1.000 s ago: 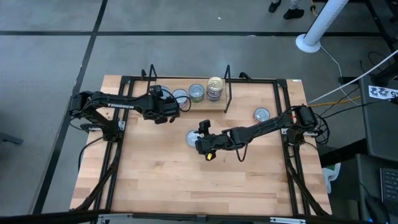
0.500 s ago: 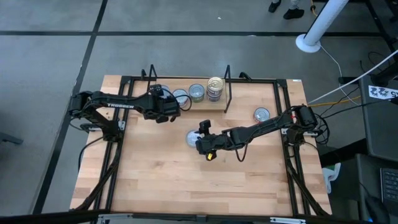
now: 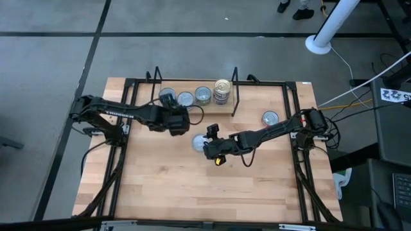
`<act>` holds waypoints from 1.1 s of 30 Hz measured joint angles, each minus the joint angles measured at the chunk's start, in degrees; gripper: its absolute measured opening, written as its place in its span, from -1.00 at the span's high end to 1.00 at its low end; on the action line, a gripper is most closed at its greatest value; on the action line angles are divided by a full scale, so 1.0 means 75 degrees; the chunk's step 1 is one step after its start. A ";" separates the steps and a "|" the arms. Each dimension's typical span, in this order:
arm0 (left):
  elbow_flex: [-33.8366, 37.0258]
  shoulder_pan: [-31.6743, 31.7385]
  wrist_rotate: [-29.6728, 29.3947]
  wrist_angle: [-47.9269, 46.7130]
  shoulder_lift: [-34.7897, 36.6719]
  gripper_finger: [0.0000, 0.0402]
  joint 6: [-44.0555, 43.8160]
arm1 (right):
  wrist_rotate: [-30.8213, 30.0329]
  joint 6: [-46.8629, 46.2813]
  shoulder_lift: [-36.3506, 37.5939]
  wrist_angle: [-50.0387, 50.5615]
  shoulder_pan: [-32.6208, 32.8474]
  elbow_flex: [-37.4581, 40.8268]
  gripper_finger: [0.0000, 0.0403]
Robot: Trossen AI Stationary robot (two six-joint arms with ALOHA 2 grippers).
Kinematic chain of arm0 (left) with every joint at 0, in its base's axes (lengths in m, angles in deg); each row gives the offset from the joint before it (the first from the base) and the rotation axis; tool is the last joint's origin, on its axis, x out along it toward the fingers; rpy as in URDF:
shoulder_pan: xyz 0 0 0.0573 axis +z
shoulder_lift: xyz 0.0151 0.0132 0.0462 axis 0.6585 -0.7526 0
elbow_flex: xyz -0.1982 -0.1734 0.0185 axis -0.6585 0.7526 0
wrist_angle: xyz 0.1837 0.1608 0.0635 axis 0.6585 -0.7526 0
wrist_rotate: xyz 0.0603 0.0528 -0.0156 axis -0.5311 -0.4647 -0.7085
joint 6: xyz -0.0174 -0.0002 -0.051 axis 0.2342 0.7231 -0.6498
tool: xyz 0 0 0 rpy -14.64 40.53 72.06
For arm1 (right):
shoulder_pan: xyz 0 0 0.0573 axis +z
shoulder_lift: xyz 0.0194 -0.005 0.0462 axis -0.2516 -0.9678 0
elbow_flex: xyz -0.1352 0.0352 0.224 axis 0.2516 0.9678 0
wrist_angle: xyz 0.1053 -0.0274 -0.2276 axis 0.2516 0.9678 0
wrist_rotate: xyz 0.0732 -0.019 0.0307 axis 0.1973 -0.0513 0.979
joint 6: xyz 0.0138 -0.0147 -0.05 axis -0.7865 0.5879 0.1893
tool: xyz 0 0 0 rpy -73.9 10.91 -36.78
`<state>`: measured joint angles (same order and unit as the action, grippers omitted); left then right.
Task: Stack canned seafood by type on shelf
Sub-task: Stack the green-white tuna can on top of the green-white tuna can on the shelf
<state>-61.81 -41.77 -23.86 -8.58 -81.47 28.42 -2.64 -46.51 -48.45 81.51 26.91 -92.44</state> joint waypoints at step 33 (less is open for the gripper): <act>0.0541 -0.2190 0.2431 0.4099 -0.2550 0.07 -0.0133 | 0.0876 0.0001 -0.0001 0.1593 -0.0005 0.0000 -0.47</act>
<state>-57.75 -58.20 -5.62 22.16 -100.60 27.42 3.92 -46.50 -48.46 93.46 26.87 -92.44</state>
